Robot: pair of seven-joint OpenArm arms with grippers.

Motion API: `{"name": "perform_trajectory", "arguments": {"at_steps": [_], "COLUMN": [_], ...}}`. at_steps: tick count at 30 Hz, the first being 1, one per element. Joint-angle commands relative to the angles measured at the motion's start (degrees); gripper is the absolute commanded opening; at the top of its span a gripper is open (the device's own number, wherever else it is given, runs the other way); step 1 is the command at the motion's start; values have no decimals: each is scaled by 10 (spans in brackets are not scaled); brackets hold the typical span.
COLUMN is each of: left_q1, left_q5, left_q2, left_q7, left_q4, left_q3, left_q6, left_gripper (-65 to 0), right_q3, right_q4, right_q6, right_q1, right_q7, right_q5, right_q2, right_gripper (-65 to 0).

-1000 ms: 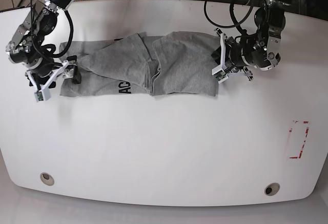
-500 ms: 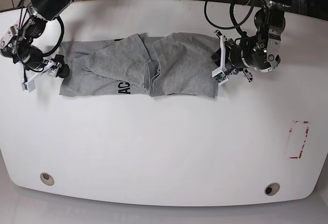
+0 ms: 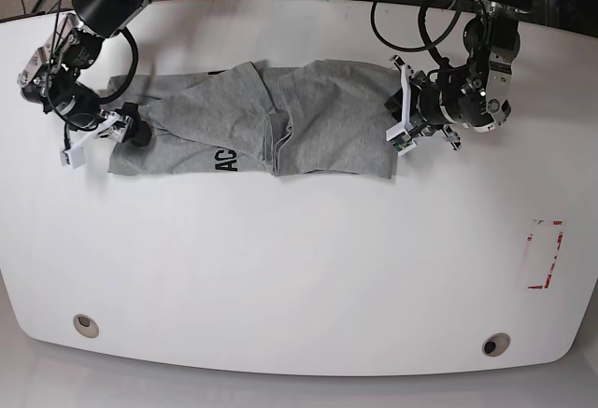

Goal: Layout the t-shirt on the table in an organized manner, then fold the t-shirt properly
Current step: 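Release the strip end with the right gripper and regrasp it further along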

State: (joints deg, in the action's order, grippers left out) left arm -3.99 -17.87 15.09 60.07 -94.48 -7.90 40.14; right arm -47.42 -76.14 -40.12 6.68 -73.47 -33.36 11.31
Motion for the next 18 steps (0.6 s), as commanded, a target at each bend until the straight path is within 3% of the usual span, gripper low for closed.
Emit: {"name": "perform_trajectory", "arguments": {"at_steps": [1,5,9,14,18], "left_q1": [-3,-4,-4,-4,-1], "left_q5": [19,19,20,23,24], "left_q2": [3,3,3,3,2], "left_q7": [20,20,20,20,21], "left_q4": [1,1,1,1,1], "left_q3": [0,0,0,0,0], "left_q6": [-1,-1,-1,-1,-1], "left_gripper": [-560,-560,-560,-560,-560], "right_q3": [13,26,38,54,61], "right_q4": [-4,-4,-7,-21,-42], "right_q6": [1,1,1,1,1], "right_q1": [1,1,1,-7,-14], "right_q7": [-16,-15,-15,-15,-10], "right_q5": [9,9,9,10,11], "right_q2": [-7,-16,-23,-24,-24], "right_gripper": [-89,-90,-138,-317,-531]}}
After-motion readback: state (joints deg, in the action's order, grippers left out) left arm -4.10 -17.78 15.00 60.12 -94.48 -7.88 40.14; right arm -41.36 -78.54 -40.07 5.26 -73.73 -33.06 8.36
